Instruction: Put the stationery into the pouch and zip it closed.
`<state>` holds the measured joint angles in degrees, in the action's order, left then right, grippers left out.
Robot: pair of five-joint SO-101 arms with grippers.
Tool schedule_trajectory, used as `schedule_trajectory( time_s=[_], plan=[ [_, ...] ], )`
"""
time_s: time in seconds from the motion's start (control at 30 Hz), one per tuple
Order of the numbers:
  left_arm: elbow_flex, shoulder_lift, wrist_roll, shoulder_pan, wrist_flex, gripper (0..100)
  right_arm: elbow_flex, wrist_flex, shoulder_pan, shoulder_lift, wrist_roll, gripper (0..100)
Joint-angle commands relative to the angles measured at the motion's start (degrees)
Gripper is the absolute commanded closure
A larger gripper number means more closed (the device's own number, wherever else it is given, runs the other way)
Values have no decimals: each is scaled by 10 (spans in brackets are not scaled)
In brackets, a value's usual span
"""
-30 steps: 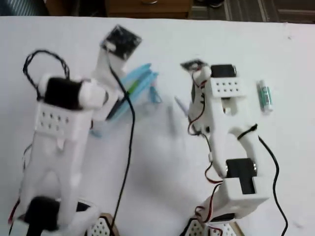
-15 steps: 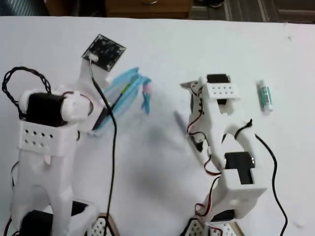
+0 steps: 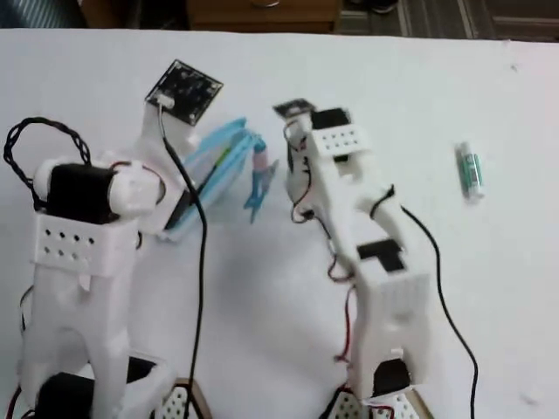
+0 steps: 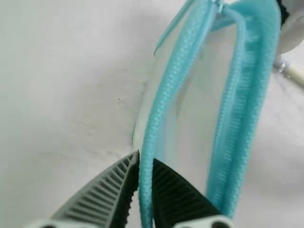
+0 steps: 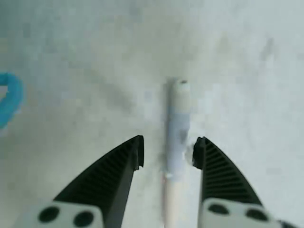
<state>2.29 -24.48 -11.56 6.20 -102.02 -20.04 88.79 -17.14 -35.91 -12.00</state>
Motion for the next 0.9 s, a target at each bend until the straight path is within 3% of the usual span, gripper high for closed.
schedule_trajectory(
  time_s=[0.0,0.13,0.3,0.6,0.87],
  plan=[
    [4,-1,14,-7,-4,979,-76,-10,-7,-87,7,822],
    [4,-1,21,-8,-4,978,-171,22,1,-167,3,831],
    [4,-1,21,-29,-3,978,-273,68,13,-239,3,988],
    [4,-1,21,-45,-3,978,-451,125,44,-241,15,980],
    [4,-1,21,-45,-3,978,-606,125,45,-90,185,980]
  ],
)
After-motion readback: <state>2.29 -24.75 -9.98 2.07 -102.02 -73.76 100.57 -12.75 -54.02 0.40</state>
